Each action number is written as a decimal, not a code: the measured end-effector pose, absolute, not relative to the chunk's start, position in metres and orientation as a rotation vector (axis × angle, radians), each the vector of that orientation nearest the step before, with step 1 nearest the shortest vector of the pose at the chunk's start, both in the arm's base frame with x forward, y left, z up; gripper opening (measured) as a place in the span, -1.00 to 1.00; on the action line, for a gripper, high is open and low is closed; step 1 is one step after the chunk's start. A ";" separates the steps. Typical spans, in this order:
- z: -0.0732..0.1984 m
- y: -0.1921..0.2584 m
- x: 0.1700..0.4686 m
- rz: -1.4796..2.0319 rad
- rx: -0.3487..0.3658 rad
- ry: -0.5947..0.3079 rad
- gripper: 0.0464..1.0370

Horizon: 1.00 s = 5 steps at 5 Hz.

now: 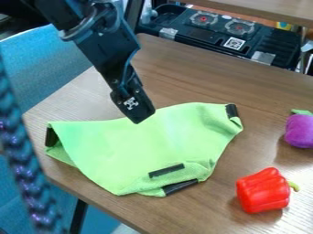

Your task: Unfold the cloth from bottom right to top left

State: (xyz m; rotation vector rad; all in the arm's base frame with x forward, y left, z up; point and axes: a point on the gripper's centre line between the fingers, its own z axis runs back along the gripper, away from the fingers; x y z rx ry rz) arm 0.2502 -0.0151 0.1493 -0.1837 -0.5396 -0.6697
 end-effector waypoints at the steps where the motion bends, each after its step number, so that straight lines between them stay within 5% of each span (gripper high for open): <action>1: 0.143 -0.015 0.249 -0.665 -0.192 -0.522 0.93; 5: 0.070 -0.035 0.261 -0.786 -0.063 -0.406 0.93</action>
